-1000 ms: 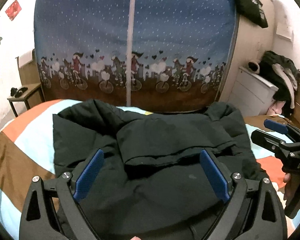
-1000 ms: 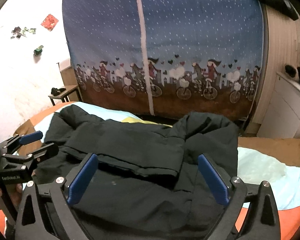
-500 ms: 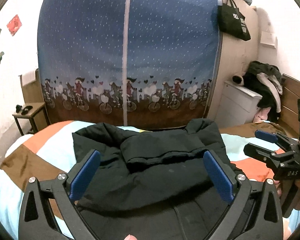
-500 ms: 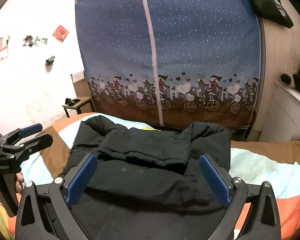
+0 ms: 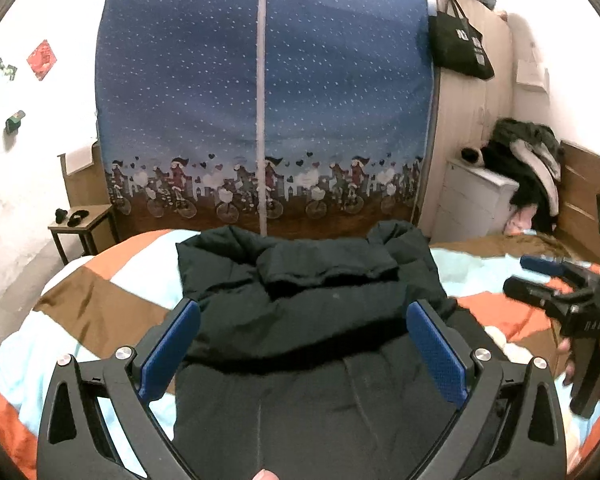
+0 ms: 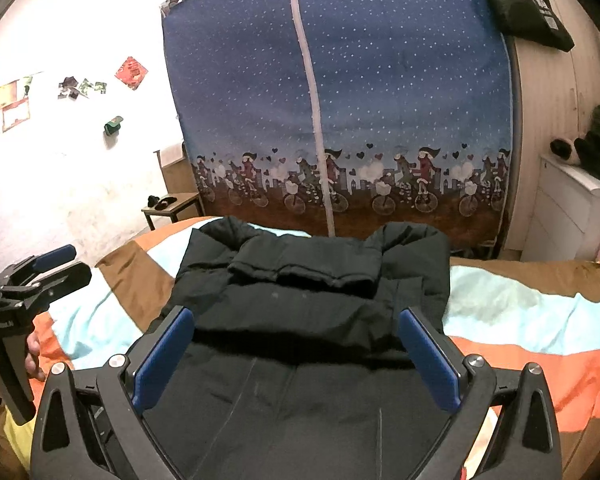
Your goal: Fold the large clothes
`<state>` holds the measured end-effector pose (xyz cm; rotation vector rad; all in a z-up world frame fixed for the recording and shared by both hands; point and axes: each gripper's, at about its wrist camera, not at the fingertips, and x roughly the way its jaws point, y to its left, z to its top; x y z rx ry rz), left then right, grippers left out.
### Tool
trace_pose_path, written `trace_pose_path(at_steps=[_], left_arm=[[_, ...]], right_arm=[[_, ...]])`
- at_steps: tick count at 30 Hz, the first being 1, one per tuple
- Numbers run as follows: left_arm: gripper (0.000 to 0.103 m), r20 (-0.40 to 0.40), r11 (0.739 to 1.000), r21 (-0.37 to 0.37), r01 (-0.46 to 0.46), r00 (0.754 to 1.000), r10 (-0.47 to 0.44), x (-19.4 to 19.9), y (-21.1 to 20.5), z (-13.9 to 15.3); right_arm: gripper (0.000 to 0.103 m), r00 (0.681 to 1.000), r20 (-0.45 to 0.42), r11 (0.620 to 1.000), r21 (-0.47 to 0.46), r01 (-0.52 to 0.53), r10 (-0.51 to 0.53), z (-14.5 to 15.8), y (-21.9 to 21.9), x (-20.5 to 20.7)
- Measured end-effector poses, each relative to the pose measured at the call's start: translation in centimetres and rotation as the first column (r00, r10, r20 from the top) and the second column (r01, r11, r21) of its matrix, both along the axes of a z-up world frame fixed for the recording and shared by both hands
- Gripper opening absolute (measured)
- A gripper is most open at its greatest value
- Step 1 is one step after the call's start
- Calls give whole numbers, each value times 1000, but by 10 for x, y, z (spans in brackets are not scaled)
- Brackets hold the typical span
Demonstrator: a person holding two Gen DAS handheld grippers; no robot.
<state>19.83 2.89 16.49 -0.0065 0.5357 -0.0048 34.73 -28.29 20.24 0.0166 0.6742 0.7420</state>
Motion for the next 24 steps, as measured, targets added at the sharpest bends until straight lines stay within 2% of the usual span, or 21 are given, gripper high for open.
trace_pose_path(at_steps=[6, 12, 16, 24], left_arm=[[101, -31, 999, 40, 26, 999, -25, -22, -1, -15], [101, -94, 994, 73, 76, 993, -69, -41, 0, -46], [101, -140, 986, 95, 134, 983, -120, -59, 2, -70], [101, -259, 973, 59, 221, 945, -199, -87, 0, -112]], right_arm=[[103, 999, 28, 999, -45, -15, 16, -4, -4, -27], [103, 998, 13, 994, -90, -64, 66, -17, 0, -49], [103, 994, -11, 988, -117, -106, 105, -31, 1, -62], [103, 986, -85, 970, -187, -157, 144, -63, -2, -80]])
